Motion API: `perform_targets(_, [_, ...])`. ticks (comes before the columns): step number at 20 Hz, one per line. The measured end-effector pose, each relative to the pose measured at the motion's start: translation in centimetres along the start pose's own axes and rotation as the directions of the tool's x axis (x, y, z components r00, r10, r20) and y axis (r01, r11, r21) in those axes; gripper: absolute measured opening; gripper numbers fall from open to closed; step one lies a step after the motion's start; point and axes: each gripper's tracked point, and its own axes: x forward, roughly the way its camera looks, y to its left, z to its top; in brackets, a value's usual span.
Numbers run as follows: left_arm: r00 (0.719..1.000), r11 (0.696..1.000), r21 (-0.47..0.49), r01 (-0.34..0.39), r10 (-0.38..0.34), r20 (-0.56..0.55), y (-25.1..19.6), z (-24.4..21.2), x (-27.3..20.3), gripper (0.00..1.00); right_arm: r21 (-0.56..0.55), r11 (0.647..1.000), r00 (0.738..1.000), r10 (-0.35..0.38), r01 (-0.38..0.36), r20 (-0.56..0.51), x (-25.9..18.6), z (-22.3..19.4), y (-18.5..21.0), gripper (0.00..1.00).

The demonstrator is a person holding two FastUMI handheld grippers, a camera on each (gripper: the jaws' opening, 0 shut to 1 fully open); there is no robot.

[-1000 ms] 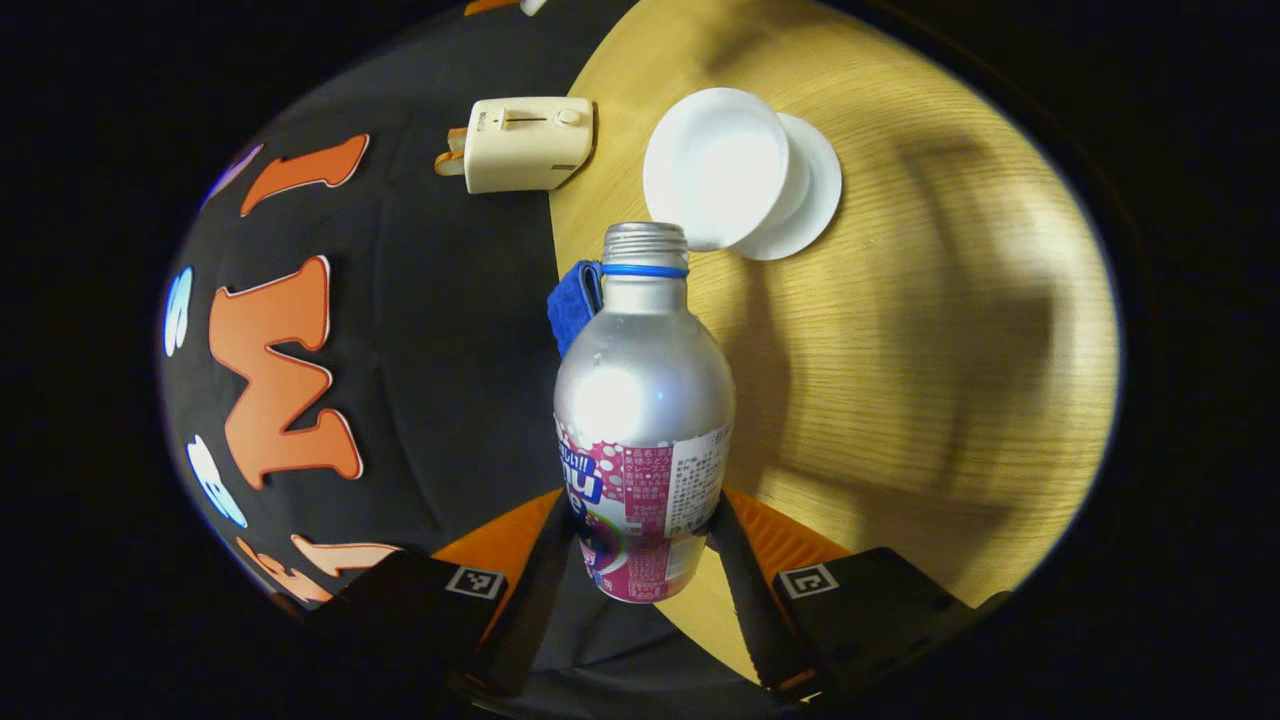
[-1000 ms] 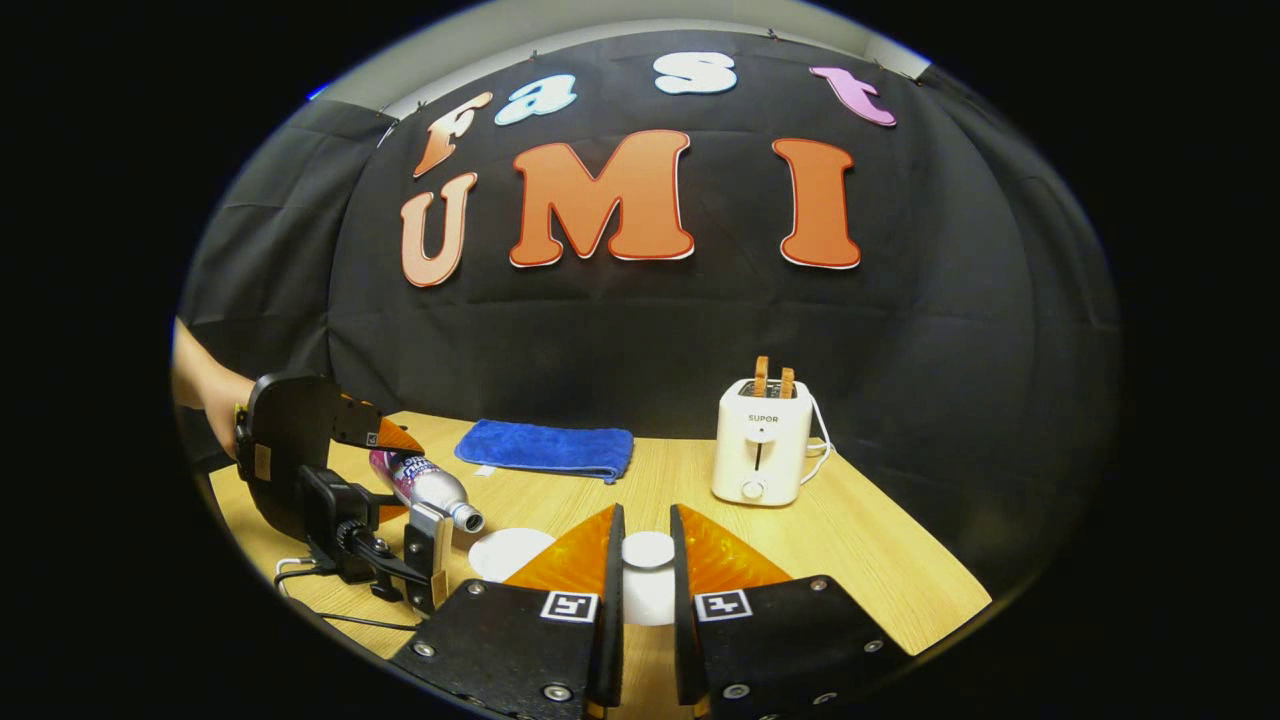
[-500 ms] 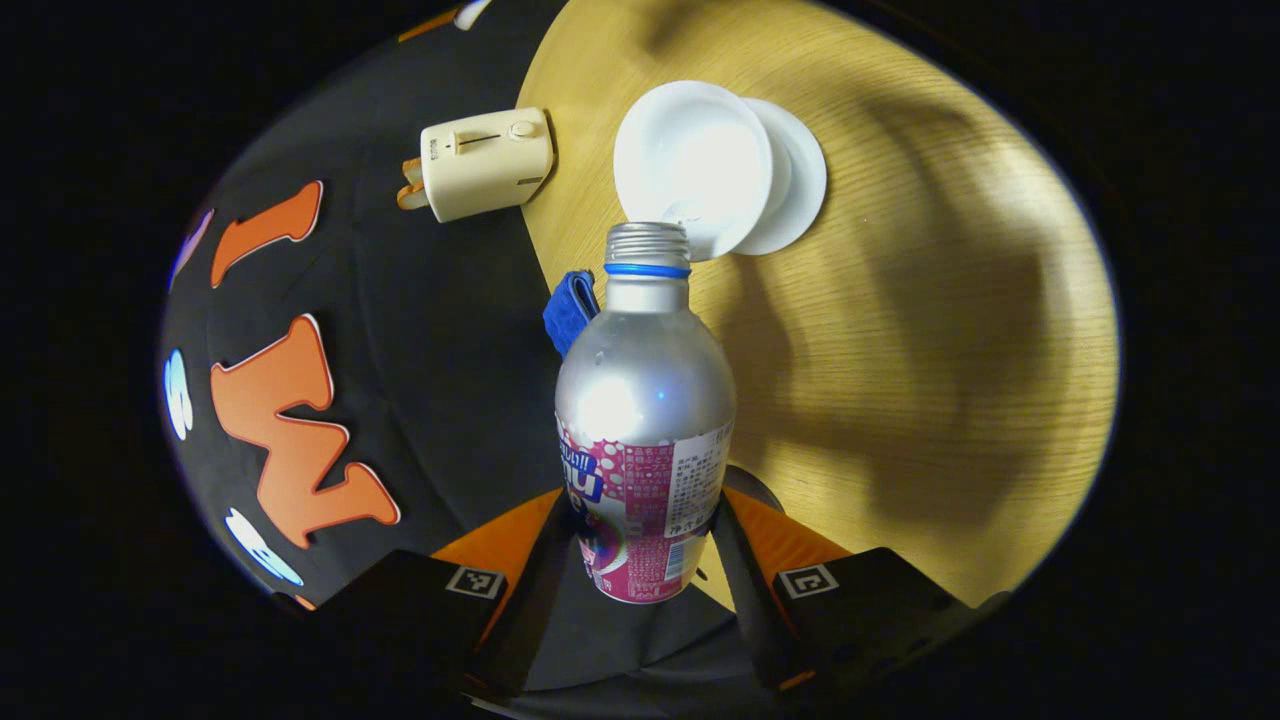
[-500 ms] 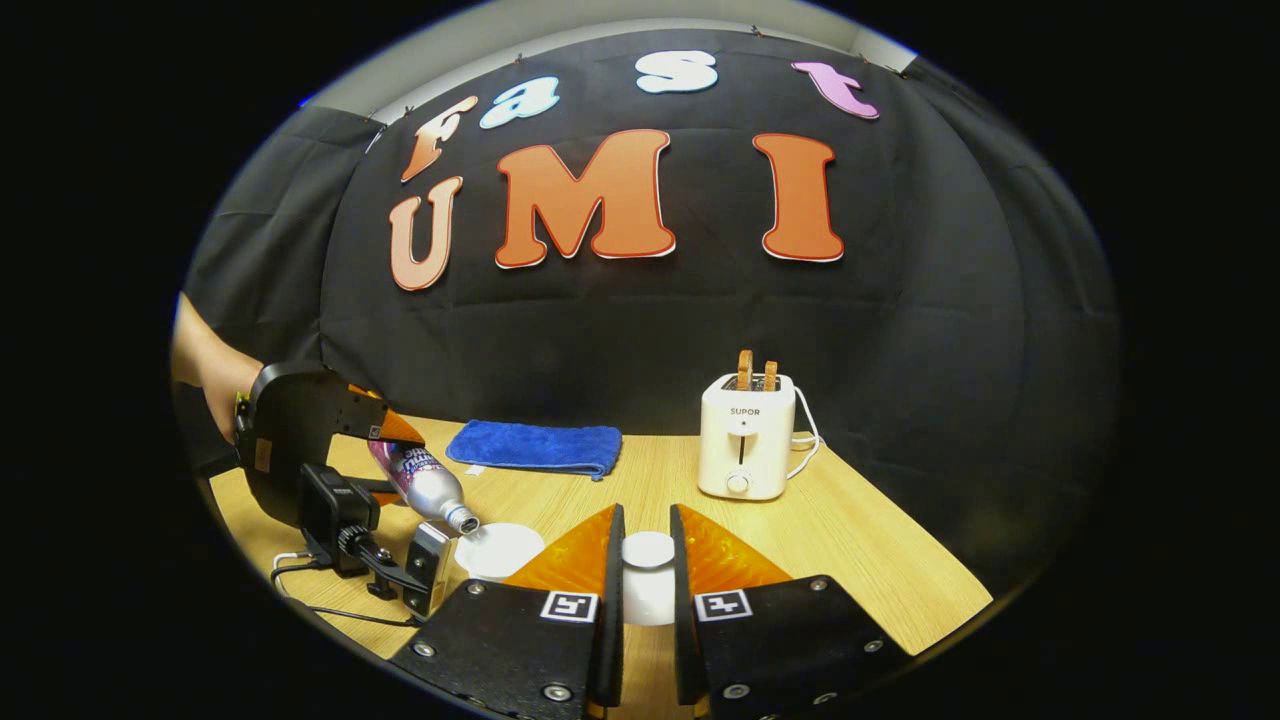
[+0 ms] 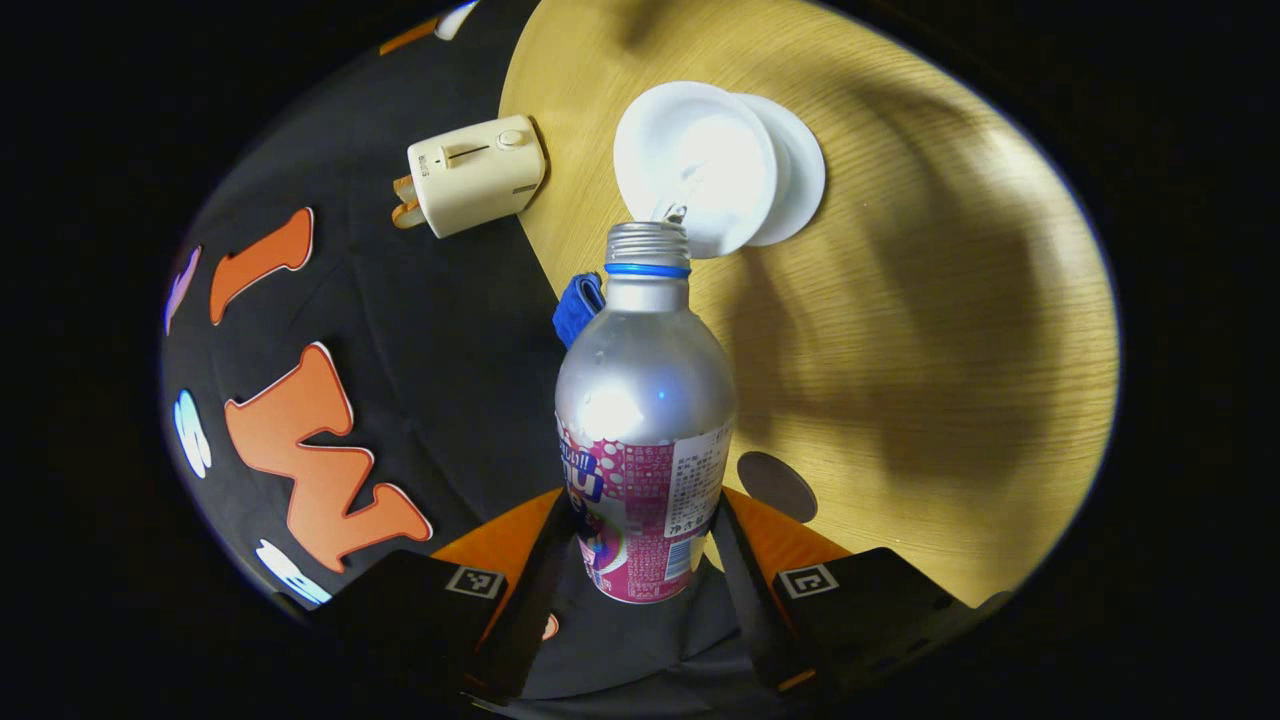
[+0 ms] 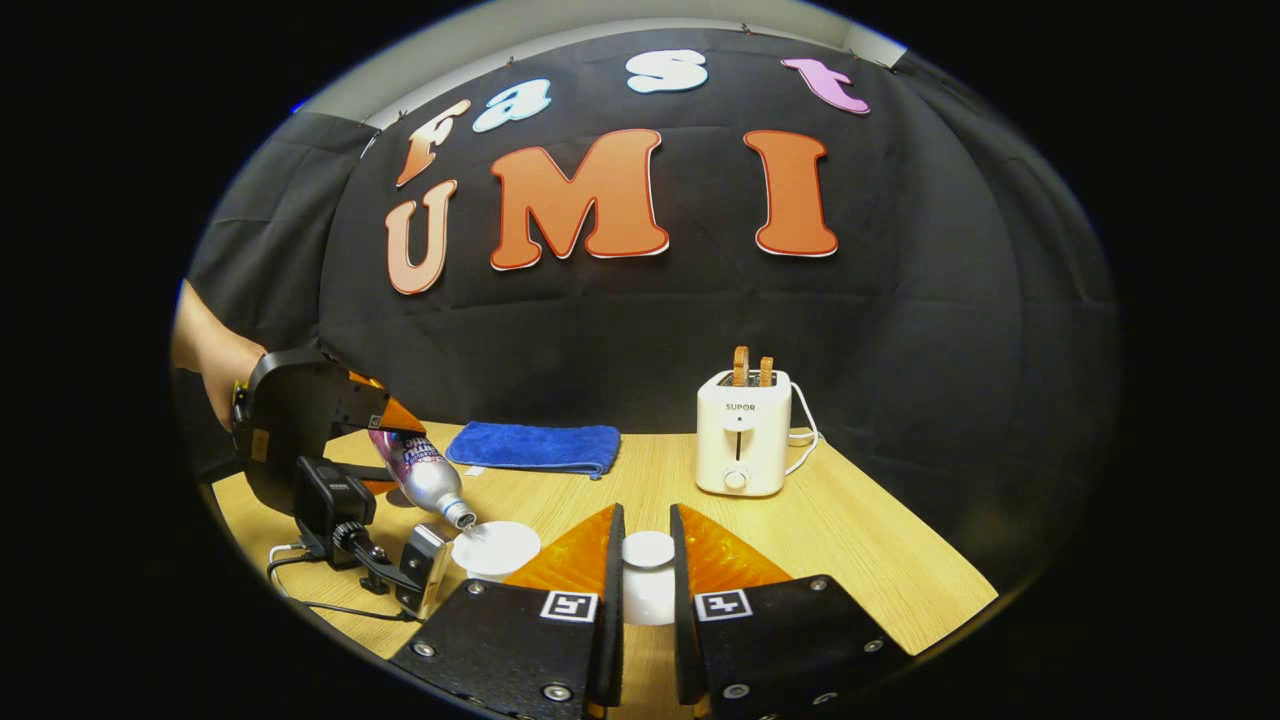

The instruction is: Open the teacup lid with one hand, grasp the water bottle and pour water into the teacup with the other hand; after pouring, place the water bottle on the coaster and then close the teacup lid.

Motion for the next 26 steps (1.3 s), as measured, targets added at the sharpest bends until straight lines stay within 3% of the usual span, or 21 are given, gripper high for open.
perform_targets(12, [0.997, 0.994, 0.083, -0.068, 0.07, -0.023, 3.0, -0.9, -1.1, 0.84, 0.014, 1.0, 1.0, 0.007, -0.007, 0.004, -0.1, 0.0, -0.2, 0.21])
perform_targets(26, [0.996, 0.978, 0.194, -0.079, 0.085, -0.025, 3.1, 0.0, -0.9, 0.84, 0.001, 0.999, 0.999, 0.033, -0.033, -0.015, 0.0, -0.6, 0.8, 0.22])
